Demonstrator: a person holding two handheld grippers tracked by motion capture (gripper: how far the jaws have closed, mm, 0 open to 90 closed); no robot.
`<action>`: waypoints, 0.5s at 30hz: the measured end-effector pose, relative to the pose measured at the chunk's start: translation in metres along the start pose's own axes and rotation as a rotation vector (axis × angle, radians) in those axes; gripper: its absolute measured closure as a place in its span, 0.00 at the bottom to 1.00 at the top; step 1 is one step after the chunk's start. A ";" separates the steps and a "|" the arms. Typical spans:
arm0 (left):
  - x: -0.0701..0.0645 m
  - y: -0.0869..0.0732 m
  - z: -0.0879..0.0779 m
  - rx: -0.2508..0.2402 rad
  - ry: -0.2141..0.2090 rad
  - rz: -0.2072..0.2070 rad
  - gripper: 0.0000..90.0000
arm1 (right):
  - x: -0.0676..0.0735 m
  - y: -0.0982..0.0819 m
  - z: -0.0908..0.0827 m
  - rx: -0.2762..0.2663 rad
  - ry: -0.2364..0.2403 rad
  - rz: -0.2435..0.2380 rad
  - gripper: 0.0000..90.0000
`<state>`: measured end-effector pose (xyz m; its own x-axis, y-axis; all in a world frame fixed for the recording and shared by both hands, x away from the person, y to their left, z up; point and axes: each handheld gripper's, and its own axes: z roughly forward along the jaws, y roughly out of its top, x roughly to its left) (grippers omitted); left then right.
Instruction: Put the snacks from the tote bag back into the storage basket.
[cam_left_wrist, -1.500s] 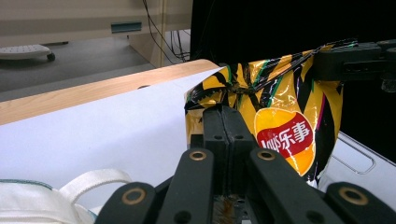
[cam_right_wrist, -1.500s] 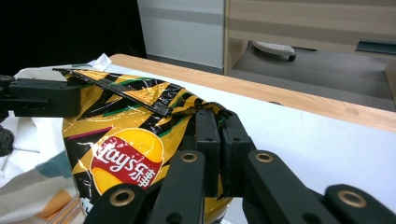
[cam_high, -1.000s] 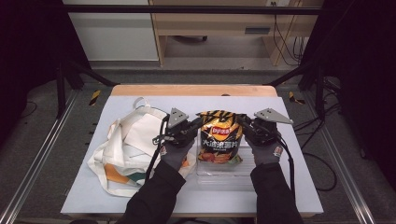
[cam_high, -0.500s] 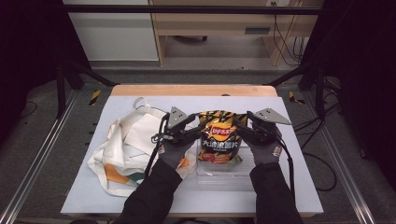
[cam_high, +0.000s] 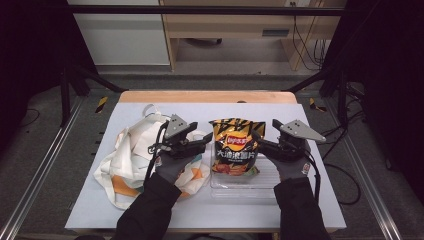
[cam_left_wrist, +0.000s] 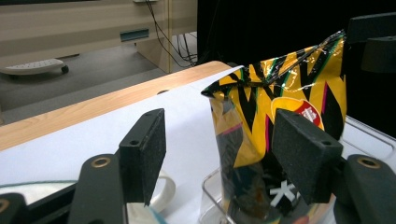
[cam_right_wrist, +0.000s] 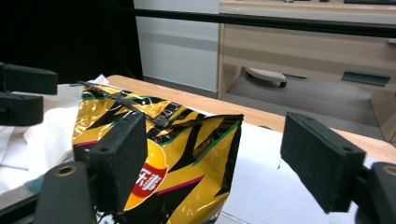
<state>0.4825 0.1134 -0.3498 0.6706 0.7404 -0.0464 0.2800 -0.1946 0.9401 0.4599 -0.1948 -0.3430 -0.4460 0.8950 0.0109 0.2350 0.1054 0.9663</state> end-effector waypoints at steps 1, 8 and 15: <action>0.001 0.000 -0.004 0.000 0.000 0.002 0.38 | 0.001 -0.001 -0.003 -0.002 0.004 -0.002 0.23; 0.015 -0.008 -0.030 -0.012 -0.001 0.001 0.38 | -0.002 -0.004 -0.015 0.001 0.017 -0.006 0.21; 0.027 -0.017 -0.049 0.002 0.007 0.000 0.37 | -0.011 -0.015 -0.028 0.012 0.012 -0.009 0.18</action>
<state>0.4626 0.1681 -0.3506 0.6660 0.7447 -0.0436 0.2812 -0.1965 0.9393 0.4367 -0.2184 -0.3498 -0.4584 0.8887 0.0049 0.2408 0.1189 0.9632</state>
